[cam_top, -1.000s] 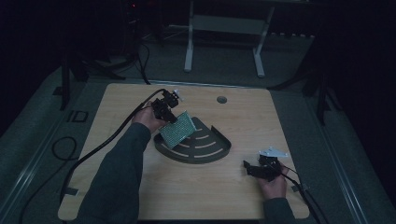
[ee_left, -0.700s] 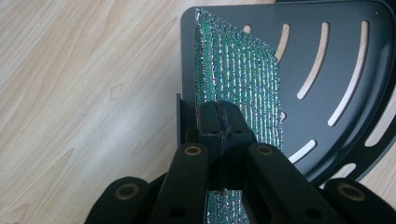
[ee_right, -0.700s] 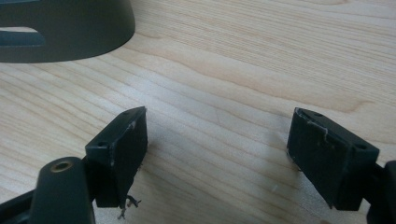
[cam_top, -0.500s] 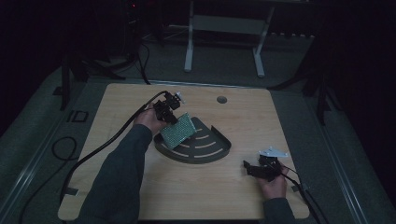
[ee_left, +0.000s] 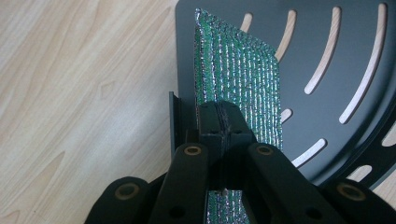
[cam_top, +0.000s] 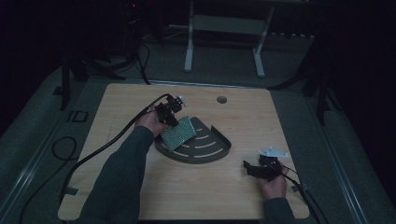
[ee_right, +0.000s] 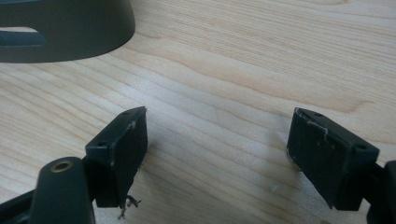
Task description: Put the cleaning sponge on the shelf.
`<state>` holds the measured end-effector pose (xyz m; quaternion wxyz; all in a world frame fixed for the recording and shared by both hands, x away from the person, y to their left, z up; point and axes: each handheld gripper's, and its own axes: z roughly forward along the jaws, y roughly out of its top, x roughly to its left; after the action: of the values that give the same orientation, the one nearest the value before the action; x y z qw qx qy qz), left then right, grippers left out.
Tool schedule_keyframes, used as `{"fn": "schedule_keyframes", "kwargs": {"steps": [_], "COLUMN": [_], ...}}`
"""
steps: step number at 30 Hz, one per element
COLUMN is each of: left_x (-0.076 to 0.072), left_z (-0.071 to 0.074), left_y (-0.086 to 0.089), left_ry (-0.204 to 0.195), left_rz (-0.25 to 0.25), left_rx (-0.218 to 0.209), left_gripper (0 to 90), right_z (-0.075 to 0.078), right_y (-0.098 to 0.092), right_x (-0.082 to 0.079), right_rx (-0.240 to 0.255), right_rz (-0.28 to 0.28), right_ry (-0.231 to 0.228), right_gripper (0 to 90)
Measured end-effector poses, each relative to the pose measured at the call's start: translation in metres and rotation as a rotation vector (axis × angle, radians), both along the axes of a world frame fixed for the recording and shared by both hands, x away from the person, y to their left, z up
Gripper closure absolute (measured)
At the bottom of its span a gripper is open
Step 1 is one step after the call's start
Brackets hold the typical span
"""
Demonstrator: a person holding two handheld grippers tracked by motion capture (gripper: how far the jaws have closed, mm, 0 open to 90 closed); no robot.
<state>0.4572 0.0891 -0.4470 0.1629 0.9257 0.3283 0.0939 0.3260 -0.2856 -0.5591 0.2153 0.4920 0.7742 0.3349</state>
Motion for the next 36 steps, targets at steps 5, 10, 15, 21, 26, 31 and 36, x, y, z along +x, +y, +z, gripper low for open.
{"fn": "schedule_keyframes", "kwargs": {"steps": [5,10,15,21,26,31,36], "left_x": [0.001,-0.001,-0.002,-0.001,-0.001,-0.001,0.000], "left_z": [-0.003,-0.005,-0.008,-0.013,-0.014,-0.015,-0.016], "left_y": [-0.001,-0.001,-0.001,-0.002,-0.003,-0.002,-0.002], "left_ry": [0.004,0.009,0.012,0.005,0.002,-0.002,-0.003], "left_rz": [0.000,-0.005,-0.009,-0.015,-0.016,-0.014,-0.013], "left_rx": [0.013,0.042,0.057,0.101,0.115,0.136,0.146], "left_gripper": [90.0,89.9,89.8,89.7,89.6,89.6,89.5], "right_z": [0.000,0.000,0.000,0.000,0.000,0.000,0.000], "right_y": [0.000,0.000,0.000,0.000,0.000,0.000,0.000], "right_x": [0.000,0.000,0.000,0.000,0.000,0.000,0.000], "right_rx": [0.000,0.000,0.000,0.000,0.000,0.000,0.000], "right_rz": [0.000,0.000,0.000,0.000,0.000,0.000,0.000], "right_ry": [0.000,0.000,0.000,0.000,0.000,0.000,0.000], "right_gripper": [19.8,19.8,19.8,19.8,19.8,19.8,19.8]}}
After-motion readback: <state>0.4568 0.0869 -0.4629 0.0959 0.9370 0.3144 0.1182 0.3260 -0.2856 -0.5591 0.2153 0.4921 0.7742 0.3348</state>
